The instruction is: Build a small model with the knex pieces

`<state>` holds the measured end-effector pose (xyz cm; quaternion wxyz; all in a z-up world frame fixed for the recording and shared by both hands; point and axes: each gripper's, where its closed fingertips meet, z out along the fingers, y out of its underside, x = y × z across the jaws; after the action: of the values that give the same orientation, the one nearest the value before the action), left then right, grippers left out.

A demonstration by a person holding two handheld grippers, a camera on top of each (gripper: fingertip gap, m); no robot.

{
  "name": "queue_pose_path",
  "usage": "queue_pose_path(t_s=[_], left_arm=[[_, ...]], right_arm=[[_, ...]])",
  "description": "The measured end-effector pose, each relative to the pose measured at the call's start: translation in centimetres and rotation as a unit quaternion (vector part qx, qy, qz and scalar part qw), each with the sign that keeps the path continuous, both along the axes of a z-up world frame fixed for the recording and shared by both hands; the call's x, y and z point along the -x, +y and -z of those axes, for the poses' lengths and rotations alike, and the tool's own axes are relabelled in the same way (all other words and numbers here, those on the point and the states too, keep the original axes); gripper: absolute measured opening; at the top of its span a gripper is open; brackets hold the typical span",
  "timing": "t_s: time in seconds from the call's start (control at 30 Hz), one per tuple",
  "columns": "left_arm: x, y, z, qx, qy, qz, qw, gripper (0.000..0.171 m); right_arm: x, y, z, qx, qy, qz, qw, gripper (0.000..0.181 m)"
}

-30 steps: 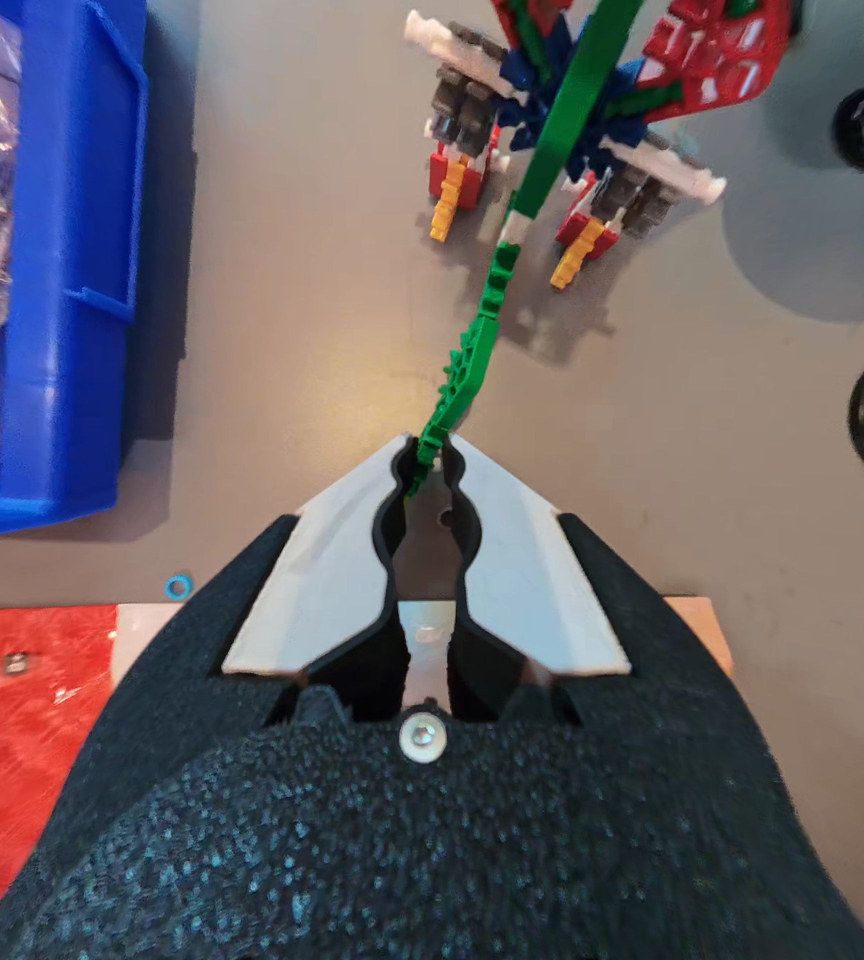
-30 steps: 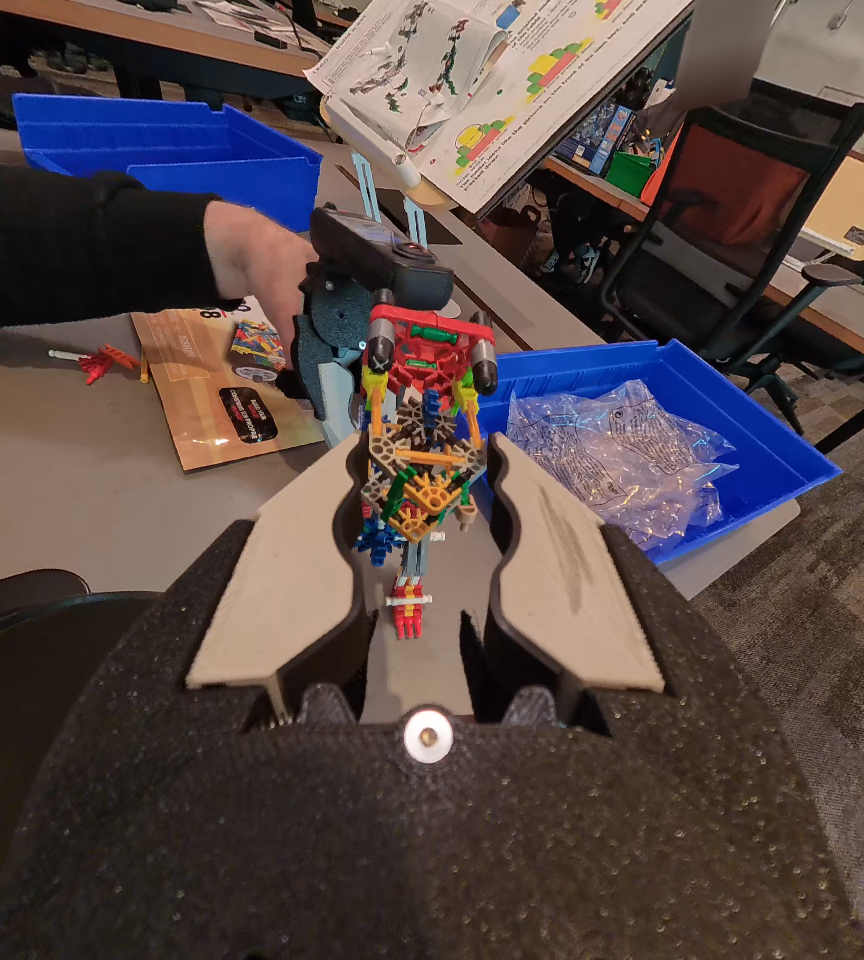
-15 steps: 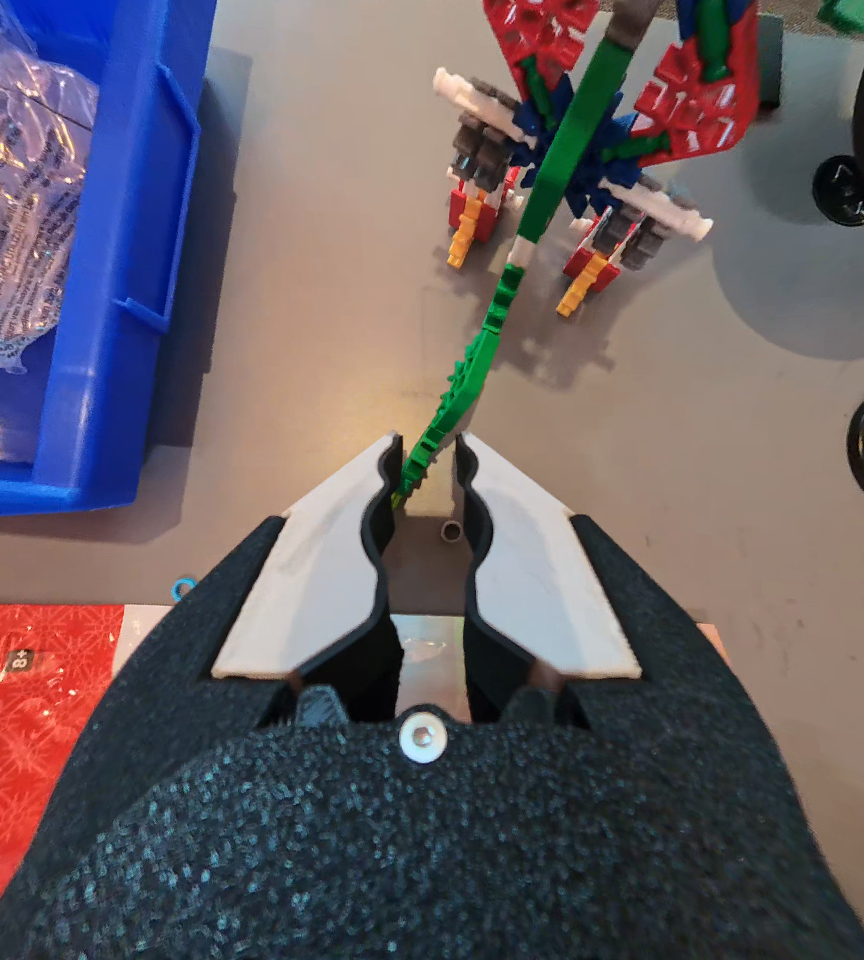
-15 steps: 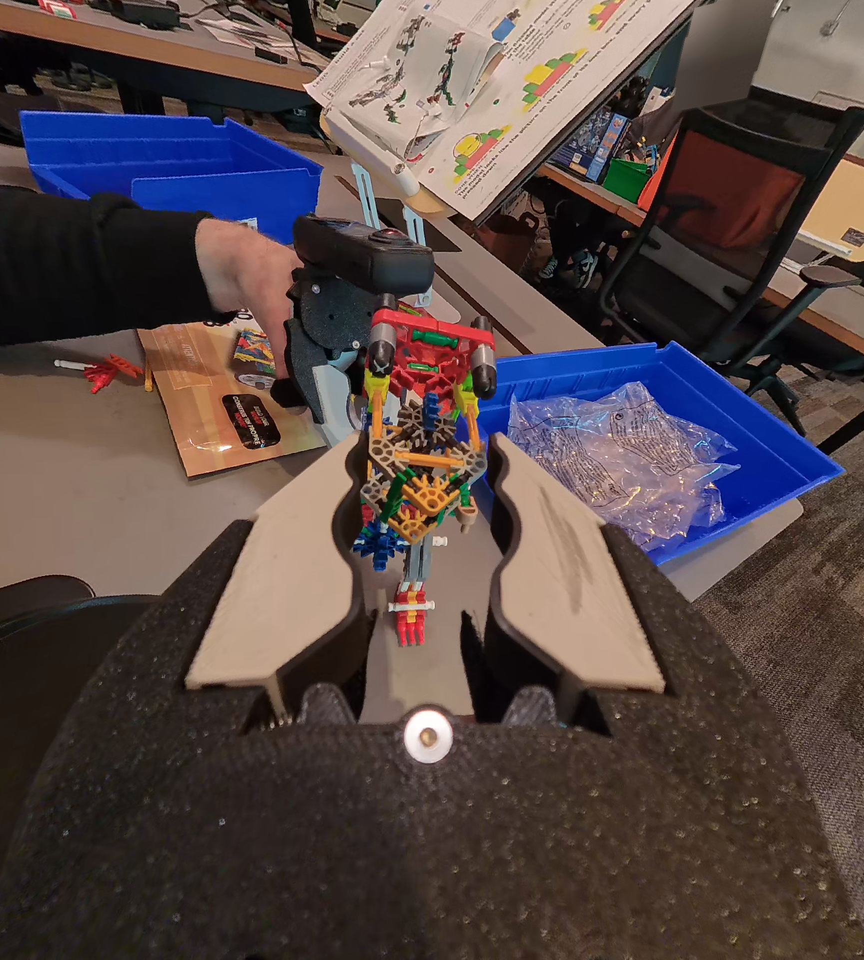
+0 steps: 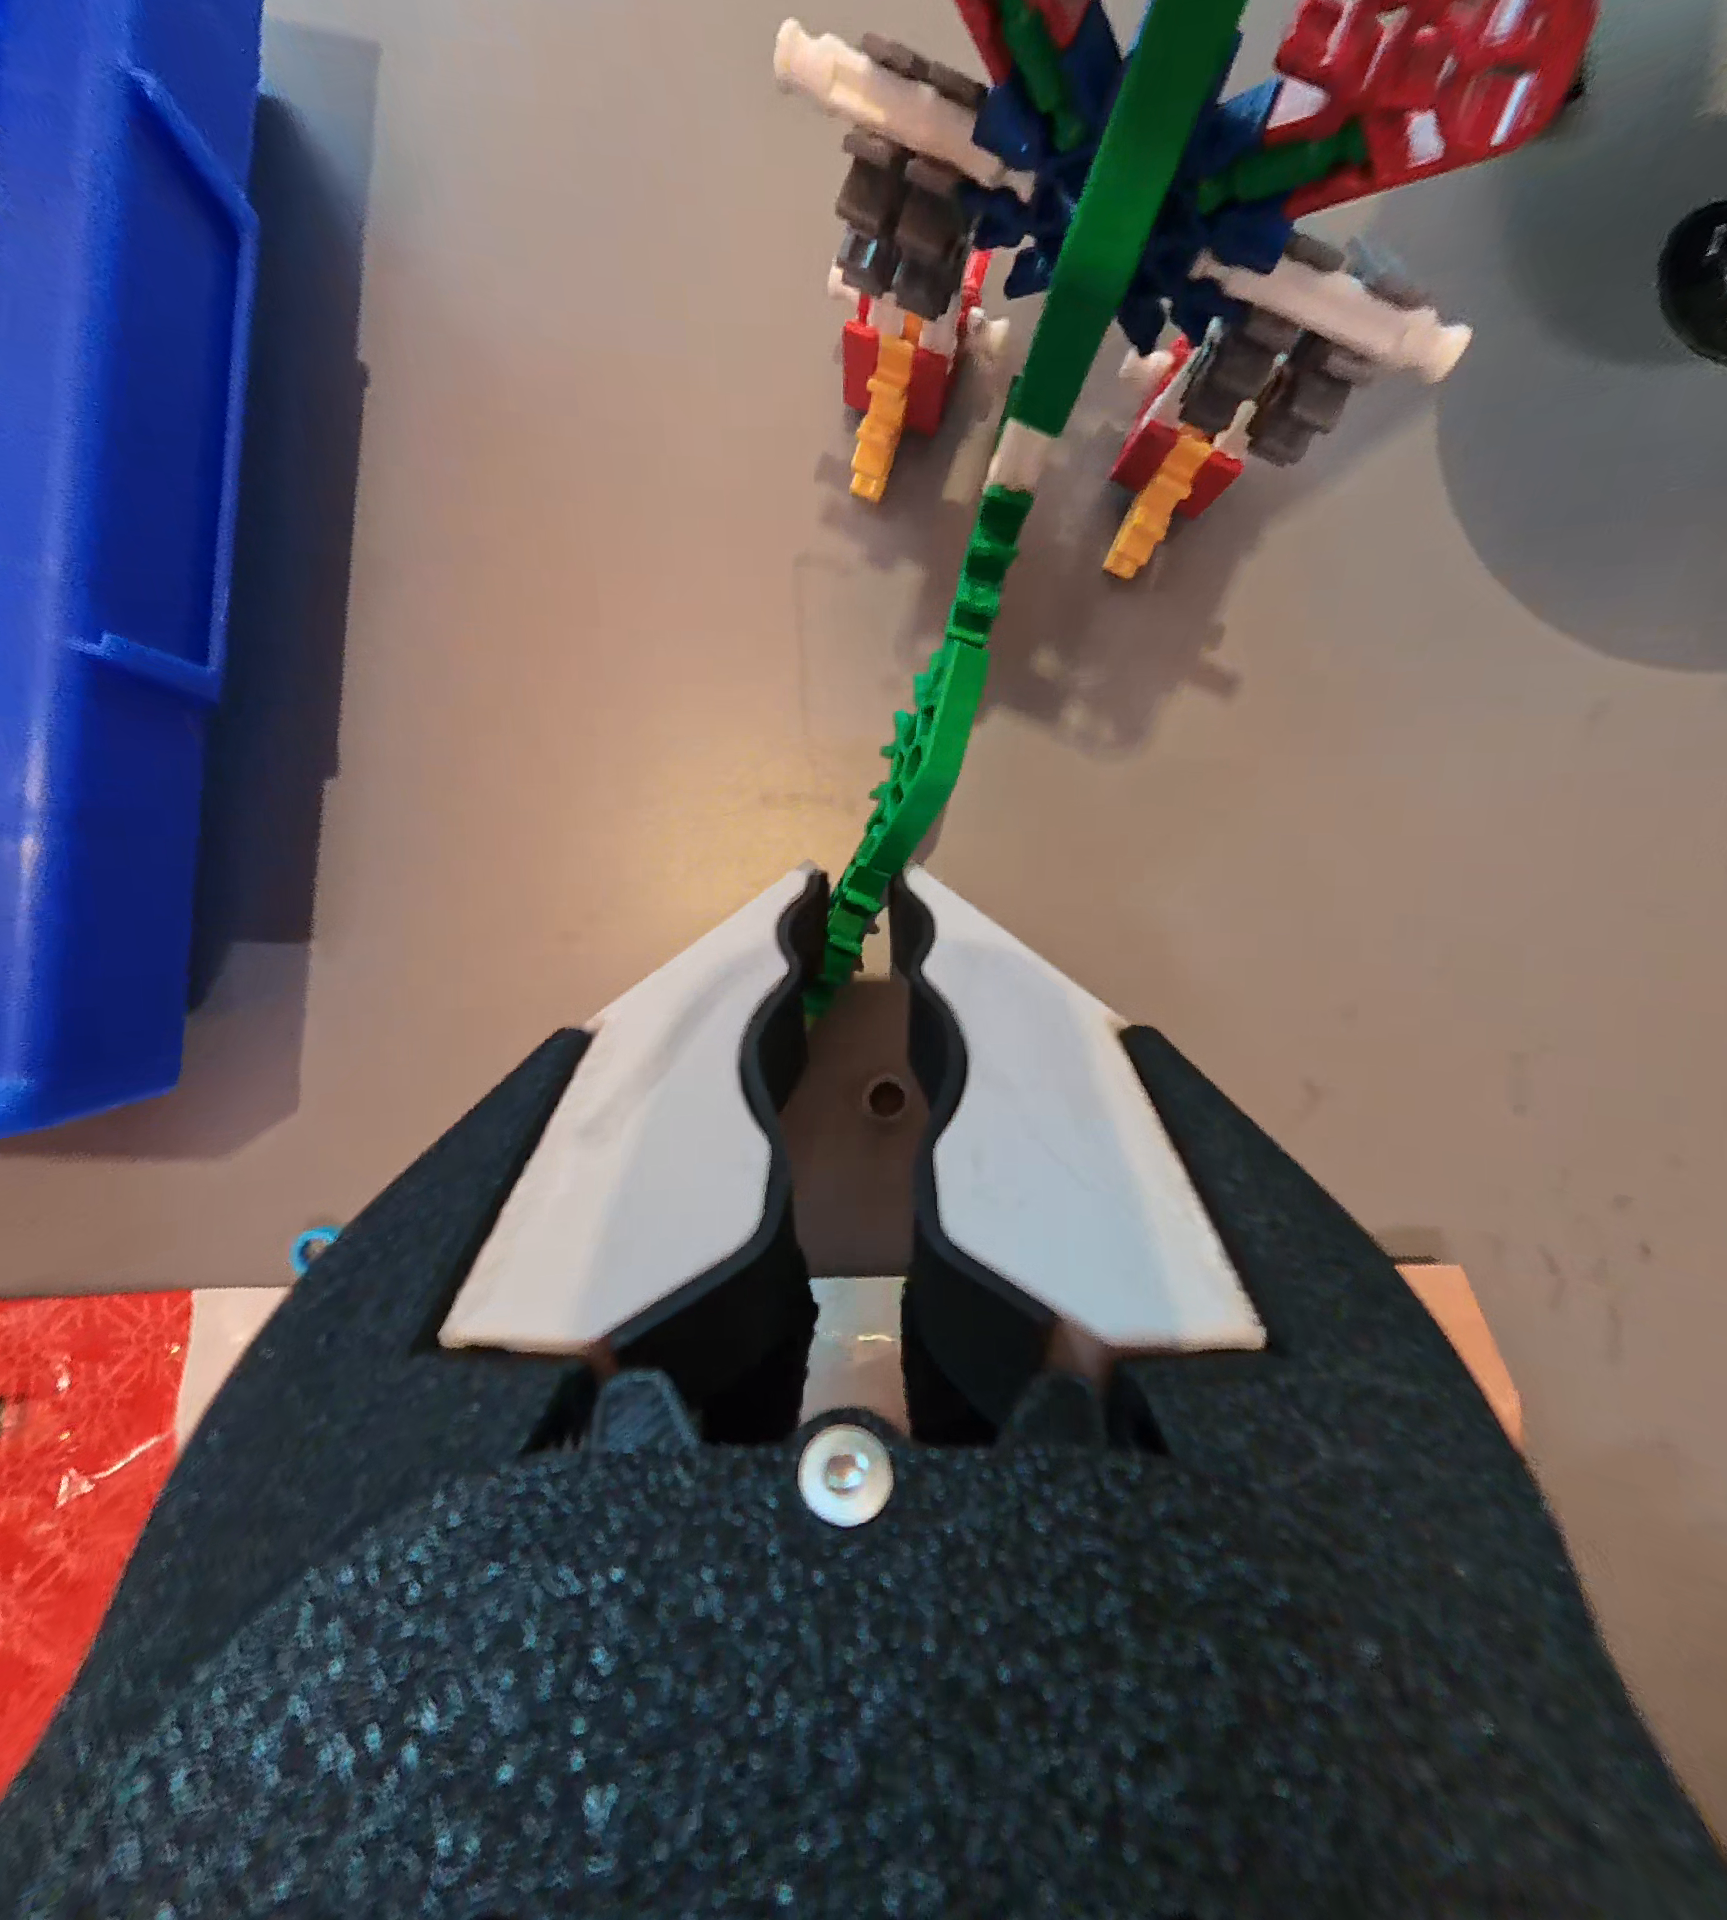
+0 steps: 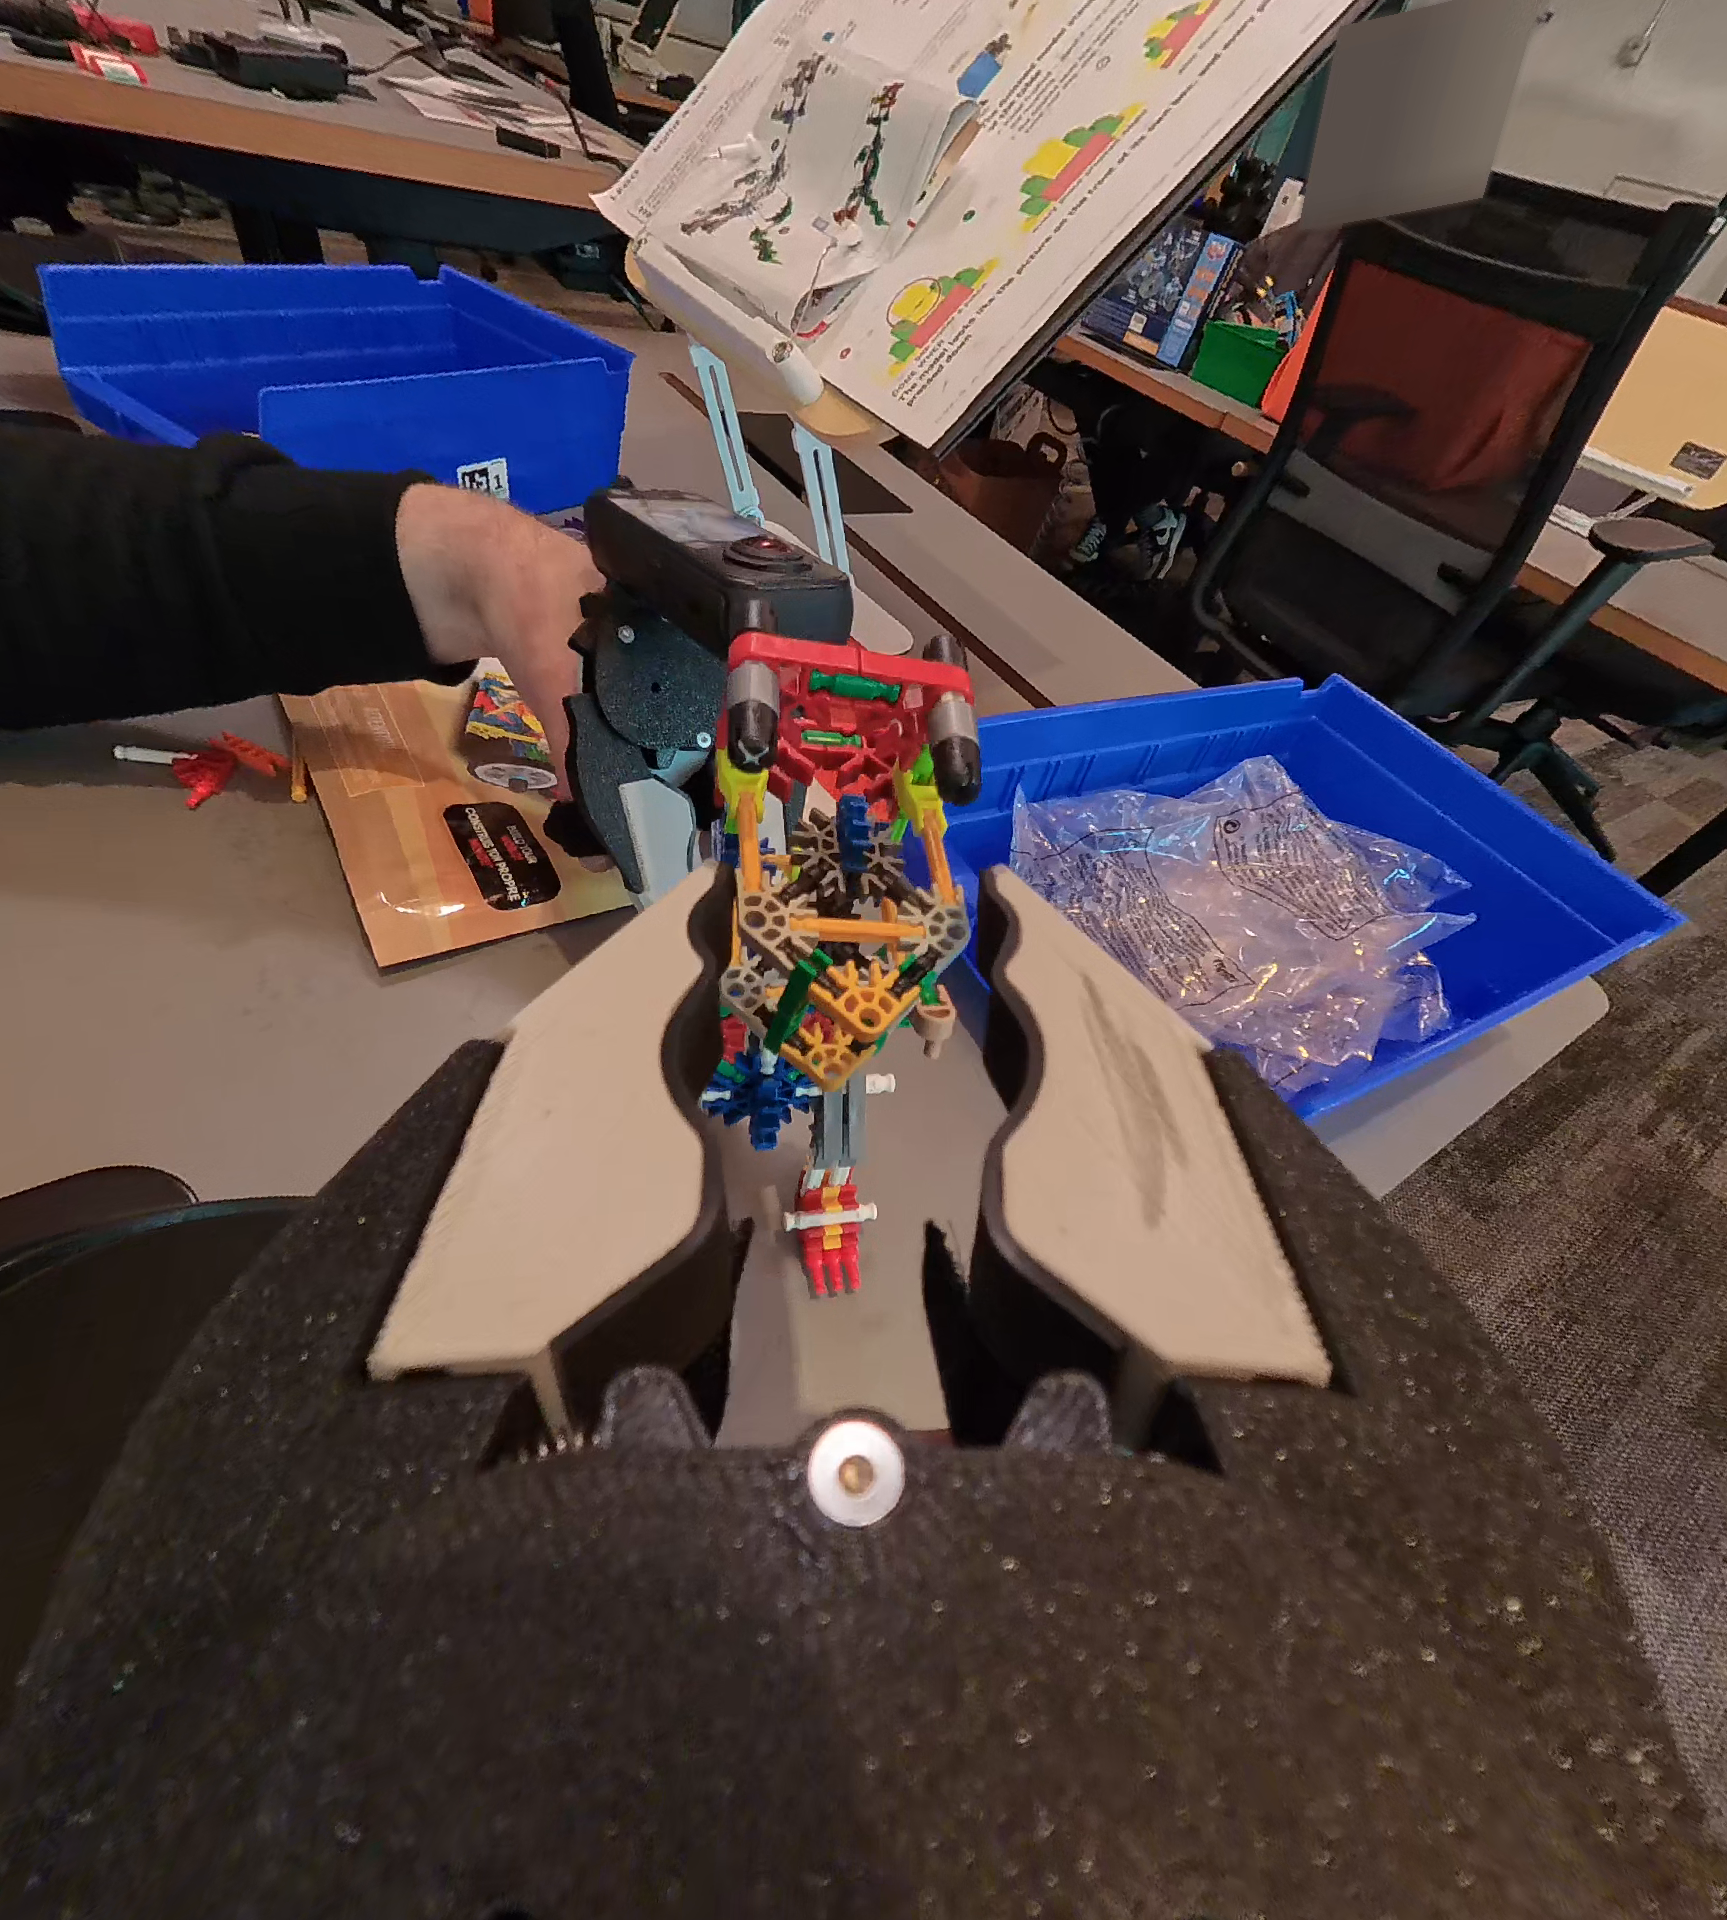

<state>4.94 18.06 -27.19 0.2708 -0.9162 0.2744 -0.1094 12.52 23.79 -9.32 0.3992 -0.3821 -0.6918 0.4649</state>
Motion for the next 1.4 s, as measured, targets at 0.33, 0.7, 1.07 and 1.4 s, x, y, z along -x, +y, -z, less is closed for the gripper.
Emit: queue_pose_path(t_s=[0.33, 0.7, 1.07, 1.4], left_arm=[[0.3, -0.1, -1.0, -0.023, 0.019, -0.012, 0.999, 0.018], [-1.1, 1.4, -7.6, -0.138, -0.012, -0.021, 0.990, 0.025], [-5.2, 5.1, -12.1, -0.261, -0.023, 0.010, 0.965, 0.011], [-5.8, 5.3, -11.3, -0.262, -0.017, 0.029, 0.964, 0.010]], right_arm=[[-1.1, 1.5, 1.3, 0.057, -0.010, 0.017, 0.998, 0.054], [-1.0, 1.0, 0.5, 0.039, -0.013, 0.010, 0.999, 0.045], [-0.5, 0.8, -0.4, 0.008, -0.036, 0.010, 0.999, 0.044], [0.5, 0.4, -0.7, -0.042, -0.100, -0.007, 0.994, 0.044]])
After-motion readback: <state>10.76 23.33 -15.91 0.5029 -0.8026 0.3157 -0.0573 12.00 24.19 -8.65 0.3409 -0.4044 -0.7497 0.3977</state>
